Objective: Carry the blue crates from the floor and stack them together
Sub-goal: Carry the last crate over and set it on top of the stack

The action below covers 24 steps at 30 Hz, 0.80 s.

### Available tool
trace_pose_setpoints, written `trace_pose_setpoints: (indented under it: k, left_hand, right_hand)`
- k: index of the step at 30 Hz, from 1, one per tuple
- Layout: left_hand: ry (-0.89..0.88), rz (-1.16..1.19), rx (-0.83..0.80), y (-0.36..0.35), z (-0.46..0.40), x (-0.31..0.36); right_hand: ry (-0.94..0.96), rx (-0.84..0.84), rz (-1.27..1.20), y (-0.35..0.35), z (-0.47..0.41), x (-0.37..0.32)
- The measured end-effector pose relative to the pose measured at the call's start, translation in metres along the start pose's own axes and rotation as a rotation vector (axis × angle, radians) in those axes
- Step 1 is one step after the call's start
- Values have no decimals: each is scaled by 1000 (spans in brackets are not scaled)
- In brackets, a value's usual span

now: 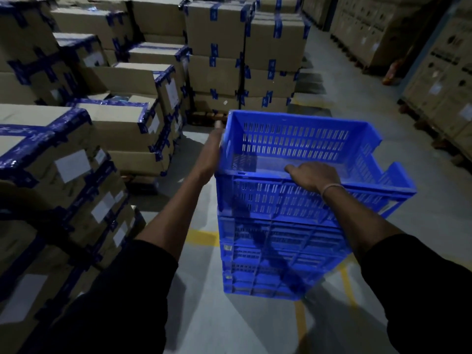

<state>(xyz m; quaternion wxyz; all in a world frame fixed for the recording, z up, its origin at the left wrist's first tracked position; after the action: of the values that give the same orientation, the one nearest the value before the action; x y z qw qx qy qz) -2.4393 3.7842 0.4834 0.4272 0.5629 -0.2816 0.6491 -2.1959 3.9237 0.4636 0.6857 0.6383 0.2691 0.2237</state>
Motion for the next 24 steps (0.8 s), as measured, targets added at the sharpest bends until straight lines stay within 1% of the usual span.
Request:
trace_pose_setpoints:
  k: [1,2,4,5,6,8,10,14,16,20,24]
  left_hand:
    - [-92,-176,27,-14,3,22]
    - [-120,-424,66,-30,3,28]
    - [-70,-976,182,-52,-3,13]
    - [-55,-1155,236,-57,-4,3]
    - [-59,-1233,272,-59,-7,-3]
    - [-81,-1238,305,-57,-7,-1]
    - [-105,-1237,313,-53,-8,0]
    - [-134,-1300,328,-57,-12,-5]
    - [-135,-1322,332,-58,-14,-5]
    - [-111,-1355,304,-58,-17,-7]
    - [-114,-1435,269,-57,-22,-9]
  right_hand:
    - [-3,3,0,0,0,0]
    - [-4,10,-1,2,1,0]
    - [13,23,-13,1,5,-3]
    - [38,32,-17,1,7,-4]
    - [70,53,-15,1,9,-3]
    - [128,94,27,5,12,11]
    - [133,87,72,10,18,43]
    - [-41,91,92,19,46,152]
    - [-107,98,95,25,61,189]
    - [-128,129,-127,26,70,202]
    - [-143,170,-159,28,74,197]
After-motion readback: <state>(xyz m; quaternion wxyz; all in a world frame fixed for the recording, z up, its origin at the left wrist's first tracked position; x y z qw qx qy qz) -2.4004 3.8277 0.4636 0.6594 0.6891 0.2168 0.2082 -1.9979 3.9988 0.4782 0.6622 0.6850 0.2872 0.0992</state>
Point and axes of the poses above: each hand's wrist, its own z-axis away from the middle knuckle, its own y-axis out of the back of the hand, x = y × z, the point moved 8 cm from there along -z, towards the middle knuckle, and after that the axes turned 14 degrees about y, right-handed, at the moved point
